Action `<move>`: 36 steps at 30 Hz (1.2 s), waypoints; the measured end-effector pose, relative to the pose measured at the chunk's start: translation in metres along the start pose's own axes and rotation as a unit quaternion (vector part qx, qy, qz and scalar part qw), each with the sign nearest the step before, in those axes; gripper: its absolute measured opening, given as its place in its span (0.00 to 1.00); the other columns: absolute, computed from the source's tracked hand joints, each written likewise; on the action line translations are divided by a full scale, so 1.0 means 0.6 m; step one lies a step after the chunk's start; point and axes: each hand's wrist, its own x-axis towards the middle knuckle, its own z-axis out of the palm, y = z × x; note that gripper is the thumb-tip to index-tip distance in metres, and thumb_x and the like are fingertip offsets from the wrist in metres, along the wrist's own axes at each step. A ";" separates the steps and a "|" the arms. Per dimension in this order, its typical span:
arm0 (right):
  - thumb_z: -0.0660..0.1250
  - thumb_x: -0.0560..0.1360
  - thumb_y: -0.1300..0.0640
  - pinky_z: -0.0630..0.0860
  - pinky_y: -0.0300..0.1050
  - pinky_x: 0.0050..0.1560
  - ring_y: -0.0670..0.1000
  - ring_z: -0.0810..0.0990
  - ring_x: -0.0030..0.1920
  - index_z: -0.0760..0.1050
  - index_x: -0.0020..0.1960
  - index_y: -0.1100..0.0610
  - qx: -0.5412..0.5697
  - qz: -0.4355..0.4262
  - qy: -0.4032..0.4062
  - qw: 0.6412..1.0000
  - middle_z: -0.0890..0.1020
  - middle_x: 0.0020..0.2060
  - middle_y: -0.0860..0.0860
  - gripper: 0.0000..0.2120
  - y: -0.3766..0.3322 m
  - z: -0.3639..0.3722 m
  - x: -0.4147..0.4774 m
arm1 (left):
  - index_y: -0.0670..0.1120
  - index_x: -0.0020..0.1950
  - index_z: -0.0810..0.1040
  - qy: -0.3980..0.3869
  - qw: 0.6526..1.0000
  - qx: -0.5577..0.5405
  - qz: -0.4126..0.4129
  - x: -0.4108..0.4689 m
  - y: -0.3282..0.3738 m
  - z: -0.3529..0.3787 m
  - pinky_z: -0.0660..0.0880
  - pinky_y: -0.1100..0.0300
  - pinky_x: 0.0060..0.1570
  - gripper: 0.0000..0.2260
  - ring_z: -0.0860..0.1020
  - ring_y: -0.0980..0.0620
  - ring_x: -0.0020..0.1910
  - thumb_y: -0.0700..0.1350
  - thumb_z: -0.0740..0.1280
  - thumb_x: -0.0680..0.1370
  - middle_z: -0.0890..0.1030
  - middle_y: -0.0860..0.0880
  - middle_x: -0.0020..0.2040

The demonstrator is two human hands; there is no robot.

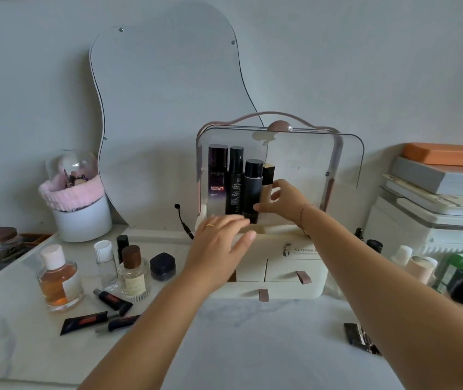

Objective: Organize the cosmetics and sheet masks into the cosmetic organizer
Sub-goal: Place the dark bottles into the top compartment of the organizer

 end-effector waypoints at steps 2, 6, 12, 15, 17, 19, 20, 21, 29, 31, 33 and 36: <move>0.76 0.66 0.48 0.72 0.45 0.52 0.51 0.77 0.52 0.69 0.65 0.55 0.039 -0.024 0.012 0.999 0.78 0.54 0.51 0.32 0.004 -0.007 0.003 | 0.52 0.74 0.61 -0.076 0.997 0.023 0.001 0.032 -0.002 -0.009 0.44 0.64 0.65 0.26 0.55 0.56 0.74 0.62 0.49 0.79 0.61 0.56 0.75; 0.74 0.69 0.52 0.77 0.45 0.50 0.50 0.79 0.51 0.73 0.58 0.53 0.097 -0.039 -0.020 0.994 0.80 0.54 0.51 0.21 0.011 -0.015 0.014 | 0.51 0.76 0.53 -0.188 0.979 0.068 0.043 0.089 0.013 -0.005 0.39 0.62 0.68 0.32 0.46 0.59 0.75 0.66 0.44 0.76 0.51 0.55 0.77; 0.74 0.69 0.54 0.78 0.42 0.48 0.50 0.80 0.51 0.71 0.59 0.53 0.158 -0.010 -0.113 0.981 0.80 0.54 0.53 0.22 0.027 -0.028 0.029 | 0.52 0.76 0.53 -0.235 0.966 0.100 0.047 0.106 -0.006 0.014 0.38 0.60 0.69 0.34 0.44 0.61 0.74 0.68 0.42 0.74 0.51 0.56 0.77; 0.74 0.69 0.55 0.78 0.43 0.48 0.49 0.80 0.47 0.72 0.55 0.51 0.173 -0.006 -0.134 0.976 0.80 0.51 0.53 0.17 0.032 -0.033 0.034 | 0.51 0.76 0.53 -0.239 0.965 0.102 0.039 0.107 -0.009 0.015 0.38 0.61 0.69 0.37 0.44 0.61 0.74 0.70 0.41 0.72 0.51 0.55 0.77; 0.72 0.71 0.57 0.79 0.41 0.46 0.49 0.81 0.44 0.72 0.53 0.52 0.181 -0.004 -0.119 0.976 0.81 0.50 0.55 0.14 0.035 -0.031 0.036 | 0.51 0.76 0.53 -0.241 0.964 0.106 0.036 0.107 -0.007 0.015 0.37 0.62 0.68 0.37 0.44 0.61 0.75 0.69 0.41 0.72 0.51 0.55 0.77; 0.72 0.71 0.57 0.79 0.39 0.42 0.48 0.81 0.42 0.72 0.54 0.54 0.189 -0.003 -0.106 0.976 0.81 0.51 0.56 0.14 0.036 -0.029 0.037 | 0.51 0.76 0.53 -0.241 0.965 0.103 0.033 0.106 -0.005 0.014 0.37 0.62 0.68 0.37 0.44 0.61 0.75 0.69 0.42 0.73 0.51 0.55 0.78; 0.72 0.71 0.56 0.79 0.39 0.40 0.48 0.82 0.42 0.72 0.55 0.54 0.192 -0.003 -0.105 0.976 0.81 0.50 0.55 0.15 0.036 -0.028 0.037 | 0.51 0.76 0.53 -0.238 0.965 0.102 0.030 0.105 -0.005 0.013 0.37 0.63 0.68 0.37 0.44 0.61 0.74 0.69 0.42 0.73 0.51 0.55 0.78; 0.73 0.71 0.54 0.78 0.39 0.39 0.48 0.82 0.42 0.71 0.56 0.54 0.193 -0.004 -0.106 0.976 0.81 0.49 0.53 0.17 0.036 -0.027 0.037 | 0.51 0.76 0.53 -0.233 0.966 0.103 0.029 0.105 -0.004 0.012 0.34 0.65 0.66 0.36 0.44 0.61 0.74 0.69 0.43 0.73 0.51 0.55 0.77; 0.73 0.69 0.49 0.74 0.40 0.39 0.48 0.75 0.38 0.70 0.63 0.50 0.163 -0.034 -0.077 0.983 0.78 0.42 0.51 0.24 0.026 -0.023 0.034 | 0.53 0.76 0.54 -0.216 0.969 0.118 0.003 0.101 0.001 0.012 0.27 0.73 0.53 0.37 0.49 0.59 0.74 0.71 0.43 0.72 0.52 0.56 0.77; 0.72 0.71 0.51 0.72 0.40 0.37 0.47 0.73 0.34 0.72 0.63 0.53 0.160 -0.043 -0.063 0.984 0.77 0.39 0.51 0.23 0.024 -0.022 0.035 | 0.53 0.76 0.54 -0.217 0.970 0.113 -0.005 0.101 -0.001 0.012 0.31 0.71 0.55 0.39 0.50 0.58 0.75 0.73 0.42 0.70 0.53 0.56 0.77; 0.71 0.72 0.50 0.72 0.39 0.36 0.47 0.72 0.33 0.73 0.63 0.55 0.146 -0.043 -0.042 0.987 0.77 0.38 0.51 0.22 0.024 -0.020 0.035 | 0.54 0.76 0.54 -0.215 0.969 0.121 -0.003 0.101 -0.002 0.013 0.31 0.73 0.50 0.38 0.51 0.58 0.74 0.73 0.42 0.71 0.53 0.57 0.77; 0.70 0.72 0.46 0.72 0.37 0.35 0.46 0.74 0.35 0.73 0.65 0.57 0.127 -0.034 -0.004 0.991 0.79 0.42 0.51 0.25 0.030 -0.022 0.034 | 0.54 0.76 0.54 -0.233 0.966 0.105 -0.029 0.103 -0.003 0.015 0.36 0.65 0.58 0.38 0.50 0.57 0.75 0.73 0.43 0.71 0.52 0.57 0.77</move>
